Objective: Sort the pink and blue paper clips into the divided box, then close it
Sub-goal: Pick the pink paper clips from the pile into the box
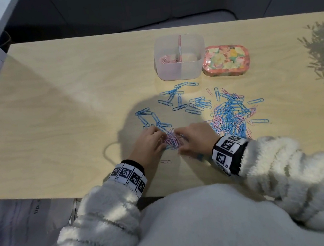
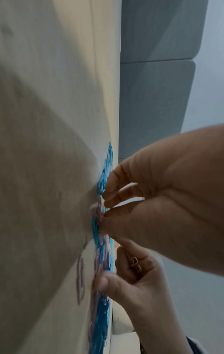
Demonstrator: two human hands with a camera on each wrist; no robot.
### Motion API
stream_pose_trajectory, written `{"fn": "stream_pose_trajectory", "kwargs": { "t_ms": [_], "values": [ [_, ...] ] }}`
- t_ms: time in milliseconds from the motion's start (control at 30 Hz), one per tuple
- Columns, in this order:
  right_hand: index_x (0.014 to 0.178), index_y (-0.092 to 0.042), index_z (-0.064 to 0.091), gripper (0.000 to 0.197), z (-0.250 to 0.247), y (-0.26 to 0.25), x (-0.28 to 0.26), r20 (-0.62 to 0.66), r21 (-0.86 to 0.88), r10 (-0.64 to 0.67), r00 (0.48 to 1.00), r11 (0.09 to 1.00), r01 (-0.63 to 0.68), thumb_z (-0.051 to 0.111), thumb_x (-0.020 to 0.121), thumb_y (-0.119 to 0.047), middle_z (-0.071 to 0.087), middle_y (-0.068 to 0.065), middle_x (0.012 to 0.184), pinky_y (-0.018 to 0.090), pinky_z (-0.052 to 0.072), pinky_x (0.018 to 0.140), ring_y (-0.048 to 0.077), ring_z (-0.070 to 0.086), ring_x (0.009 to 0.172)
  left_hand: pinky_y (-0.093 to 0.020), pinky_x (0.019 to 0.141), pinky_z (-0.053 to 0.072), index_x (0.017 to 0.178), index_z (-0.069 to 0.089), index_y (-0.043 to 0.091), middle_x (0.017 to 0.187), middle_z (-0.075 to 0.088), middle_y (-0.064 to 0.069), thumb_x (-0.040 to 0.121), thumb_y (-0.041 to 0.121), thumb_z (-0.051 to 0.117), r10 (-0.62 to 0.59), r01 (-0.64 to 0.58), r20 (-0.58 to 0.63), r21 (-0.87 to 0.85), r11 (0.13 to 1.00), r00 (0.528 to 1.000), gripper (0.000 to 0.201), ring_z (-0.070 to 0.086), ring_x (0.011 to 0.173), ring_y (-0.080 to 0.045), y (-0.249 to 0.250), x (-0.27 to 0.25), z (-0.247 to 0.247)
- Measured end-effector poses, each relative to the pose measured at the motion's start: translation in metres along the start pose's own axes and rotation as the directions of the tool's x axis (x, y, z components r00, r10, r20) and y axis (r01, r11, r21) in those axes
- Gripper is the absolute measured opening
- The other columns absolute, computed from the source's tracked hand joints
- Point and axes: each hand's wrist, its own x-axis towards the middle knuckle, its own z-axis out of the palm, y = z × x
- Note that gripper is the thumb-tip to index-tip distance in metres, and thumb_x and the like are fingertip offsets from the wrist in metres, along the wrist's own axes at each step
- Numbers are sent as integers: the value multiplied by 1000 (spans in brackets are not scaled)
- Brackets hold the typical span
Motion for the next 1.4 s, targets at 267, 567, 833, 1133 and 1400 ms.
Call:
{"fn": "stream_pose_trajectory", "kwargs": {
  "t_ms": [267,567,833,1133,1400],
  "values": [
    [104,-23,64,21,6,1,1,-51,70,58,997,996,-55,49,90,-28,68,7,103,36,45,77,30,60,101,-34,78,38,83,61,6,89,60,-12,78,15,65,38,-38,-6,59,998,999,12,53,88,-30,2,10,2],
    [83,-7,70,12,-17,38,4,-15,508,187,982,848,-153,63,82,-17,68,5,77,27,46,68,10,59,68,-27,70,38,87,60,6,84,62,-5,84,6,59,2,-5,-17,-143,990,1000,3,57,81,-24,11,25,-28],
    [77,-15,67,8,-59,71,-4,119,916,278,953,341,-213,66,83,-20,52,-13,44,15,35,46,4,37,41,-17,62,38,82,62,11,68,55,5,83,7,59,-64,-40,-263,-373,927,963,6,48,62,-6,31,102,-96],
    [97,9,61,17,-72,93,4,143,984,320,936,53,-169,55,88,-4,53,8,58,11,38,39,4,41,34,-29,73,48,85,66,9,78,65,-6,83,11,57,-257,99,-406,-369,924,877,10,59,72,-20,49,188,-113],
    [68,-11,52,23,-125,76,66,-22,968,373,928,241,-74,53,90,-3,53,6,65,15,41,41,10,50,53,-31,84,39,100,67,7,102,68,-12,90,13,51,-100,50,-406,-133,990,908,20,58,96,-30,30,168,-91]
  ]
}}
